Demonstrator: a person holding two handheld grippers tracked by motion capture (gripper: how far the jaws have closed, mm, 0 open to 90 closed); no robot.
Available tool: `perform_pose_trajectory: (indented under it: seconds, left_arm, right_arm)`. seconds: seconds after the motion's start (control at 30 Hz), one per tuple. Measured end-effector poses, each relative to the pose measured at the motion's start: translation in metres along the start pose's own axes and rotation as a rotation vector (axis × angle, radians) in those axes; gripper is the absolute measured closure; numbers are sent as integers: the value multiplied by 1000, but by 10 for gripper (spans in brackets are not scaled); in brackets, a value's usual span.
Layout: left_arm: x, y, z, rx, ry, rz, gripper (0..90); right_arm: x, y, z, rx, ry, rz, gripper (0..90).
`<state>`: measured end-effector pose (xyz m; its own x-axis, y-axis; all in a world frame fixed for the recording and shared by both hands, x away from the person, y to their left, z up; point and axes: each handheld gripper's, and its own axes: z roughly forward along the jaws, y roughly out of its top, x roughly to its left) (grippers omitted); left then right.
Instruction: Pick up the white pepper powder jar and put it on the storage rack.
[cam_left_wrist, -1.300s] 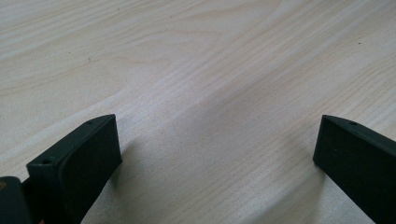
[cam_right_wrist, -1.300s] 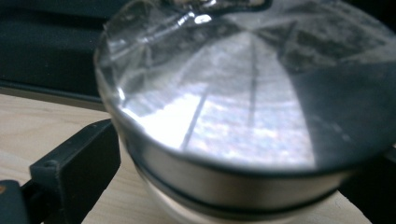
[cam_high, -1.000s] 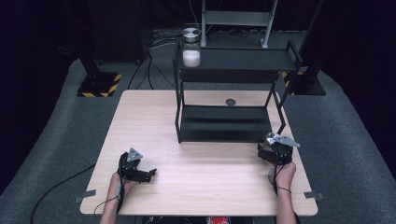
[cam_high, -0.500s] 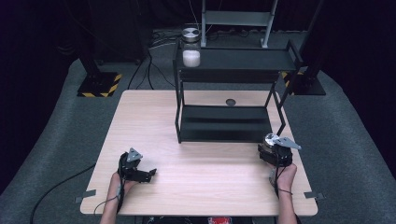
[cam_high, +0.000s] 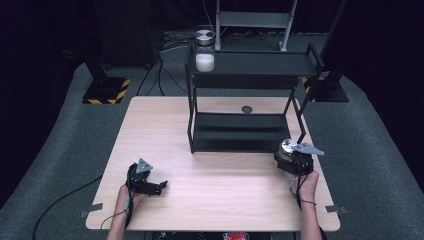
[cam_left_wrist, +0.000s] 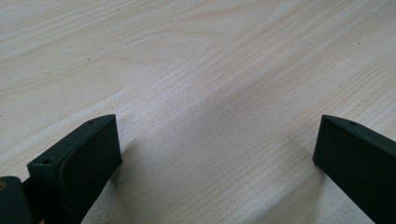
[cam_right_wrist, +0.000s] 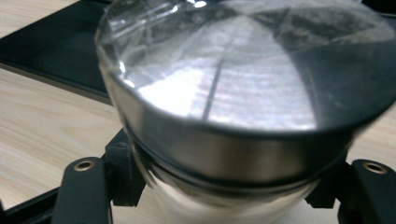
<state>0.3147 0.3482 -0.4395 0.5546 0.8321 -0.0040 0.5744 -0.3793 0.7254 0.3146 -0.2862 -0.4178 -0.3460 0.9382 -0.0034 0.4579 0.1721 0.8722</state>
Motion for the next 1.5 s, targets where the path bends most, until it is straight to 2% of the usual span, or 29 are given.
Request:
perform_pose_trajectory:
  seconds: [0.27,0.87,1.5]
  left_arm:
    - [0,0,0,0,0,1,1]
    - [0,0,0,0,0,0,4]
    - [0,0,0,0,0,0,3]
  right_arm:
    - [-1,13,-4,-13,24,-25,303]
    - [4,51,-11,-31,42,-79,303]
    - [2,84,-20,-63,49,-86,303]
